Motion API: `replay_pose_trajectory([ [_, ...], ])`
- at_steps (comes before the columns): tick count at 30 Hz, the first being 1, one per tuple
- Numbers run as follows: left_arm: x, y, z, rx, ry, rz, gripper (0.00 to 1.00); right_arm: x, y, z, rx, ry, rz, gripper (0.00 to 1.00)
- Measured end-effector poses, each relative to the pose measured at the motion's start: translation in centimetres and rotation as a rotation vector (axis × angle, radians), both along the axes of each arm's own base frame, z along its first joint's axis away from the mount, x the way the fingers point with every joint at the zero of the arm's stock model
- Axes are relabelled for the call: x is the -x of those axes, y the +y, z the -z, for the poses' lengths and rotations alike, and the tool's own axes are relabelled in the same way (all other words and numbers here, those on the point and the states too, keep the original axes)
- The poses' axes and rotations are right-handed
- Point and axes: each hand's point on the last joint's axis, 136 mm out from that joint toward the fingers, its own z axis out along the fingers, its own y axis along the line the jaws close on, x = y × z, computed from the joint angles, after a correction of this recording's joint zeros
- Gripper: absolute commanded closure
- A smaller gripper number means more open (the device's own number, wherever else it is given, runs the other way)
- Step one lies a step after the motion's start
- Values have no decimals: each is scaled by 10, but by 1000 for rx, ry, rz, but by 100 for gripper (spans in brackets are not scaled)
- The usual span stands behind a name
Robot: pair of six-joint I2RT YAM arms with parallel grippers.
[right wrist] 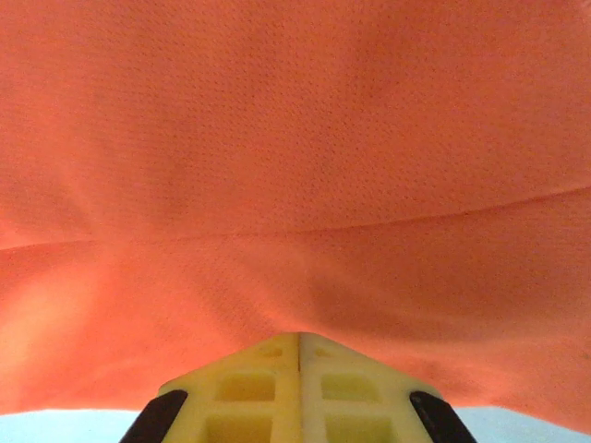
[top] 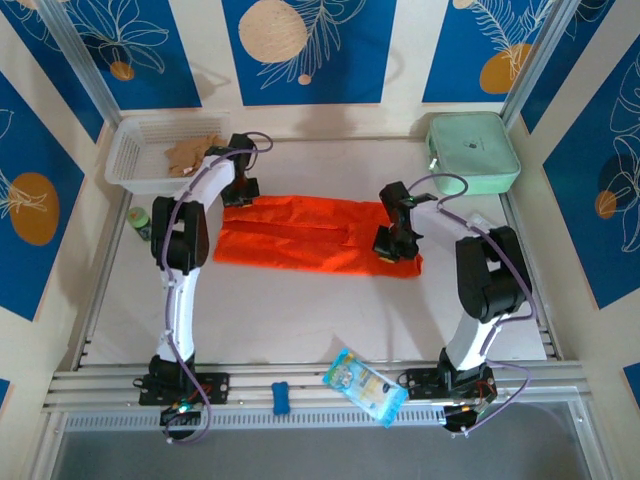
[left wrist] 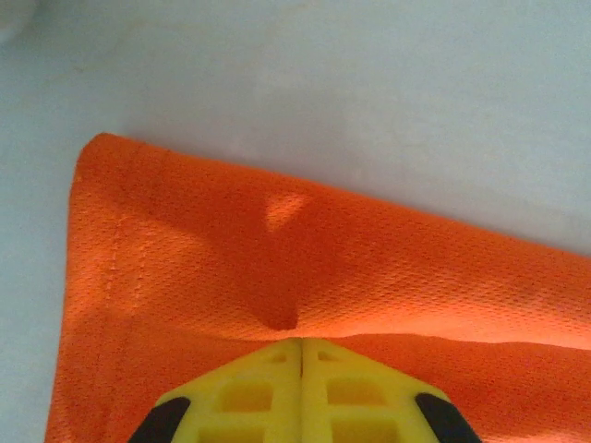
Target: Fold and stack the t-shirts
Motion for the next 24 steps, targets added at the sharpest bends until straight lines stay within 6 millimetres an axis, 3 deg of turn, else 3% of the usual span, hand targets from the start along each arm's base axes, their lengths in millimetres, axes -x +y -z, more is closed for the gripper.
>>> replay_pose_trajectory([
  [4,2,-2,2,-27,3,8,100,2,-3,17,25,43,1,100],
  [8,6,0,8,-84,-3,19,100,-10,-1,17,33,36,-1,100],
  [11,26,2,22,-125,49,34,100,-23,2,17,36,24,-8,100],
  [24,87,13,23,-213,102,55,100,-60,9,15,43,-17,-63,100],
])
